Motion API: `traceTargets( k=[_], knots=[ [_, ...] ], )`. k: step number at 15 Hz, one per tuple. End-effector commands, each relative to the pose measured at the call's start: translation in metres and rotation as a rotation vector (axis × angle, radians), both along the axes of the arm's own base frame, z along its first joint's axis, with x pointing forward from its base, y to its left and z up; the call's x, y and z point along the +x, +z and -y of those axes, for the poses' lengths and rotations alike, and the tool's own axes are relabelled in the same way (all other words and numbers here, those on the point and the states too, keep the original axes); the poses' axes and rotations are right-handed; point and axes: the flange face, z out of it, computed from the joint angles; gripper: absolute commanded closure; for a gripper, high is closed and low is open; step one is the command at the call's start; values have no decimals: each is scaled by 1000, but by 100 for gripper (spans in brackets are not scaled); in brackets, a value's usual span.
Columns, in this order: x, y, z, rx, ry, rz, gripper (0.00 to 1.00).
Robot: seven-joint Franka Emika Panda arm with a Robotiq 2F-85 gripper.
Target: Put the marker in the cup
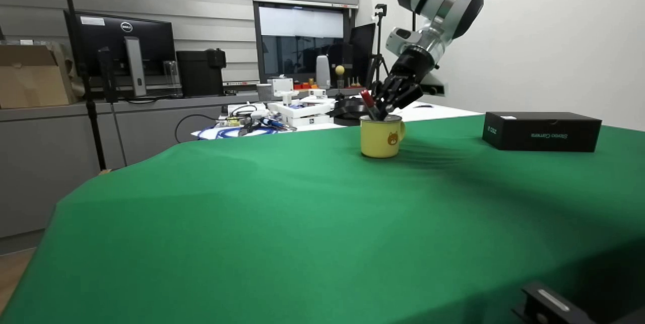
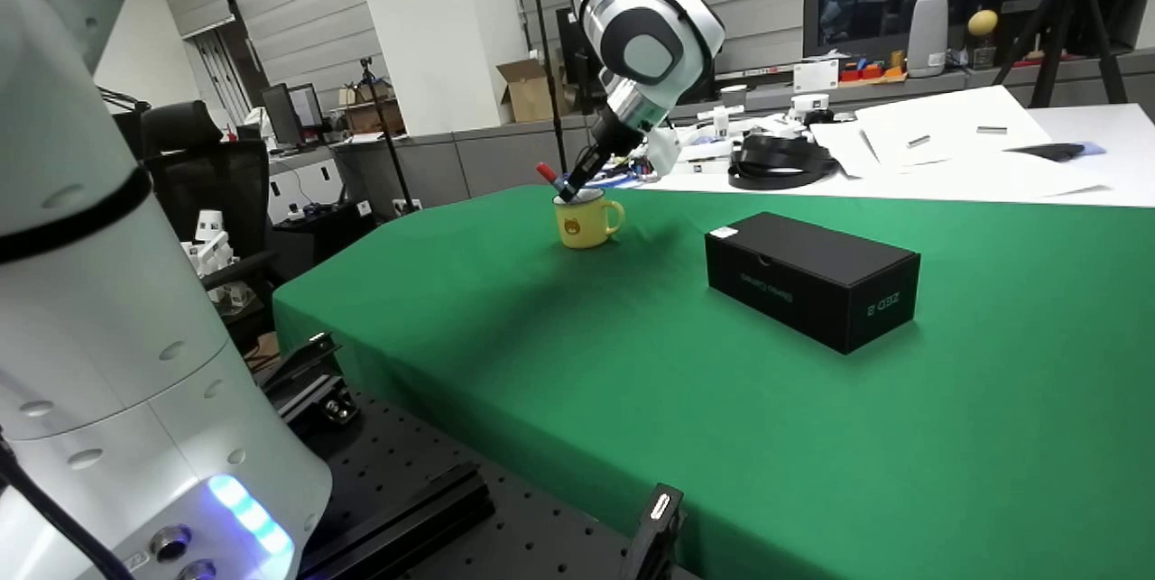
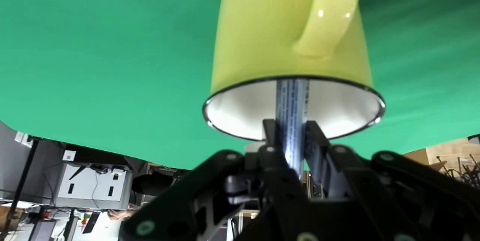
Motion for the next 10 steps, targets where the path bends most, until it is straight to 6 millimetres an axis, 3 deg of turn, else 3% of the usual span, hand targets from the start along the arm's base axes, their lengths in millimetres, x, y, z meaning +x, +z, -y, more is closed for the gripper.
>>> traceTargets(
  k=[1,8,10],
  knots=[
    [15,0,-3,26,7,-9,47],
    [32,47,-13,27,25,63,1],
    [34,64,-15,28,33,84,0]
  ],
)
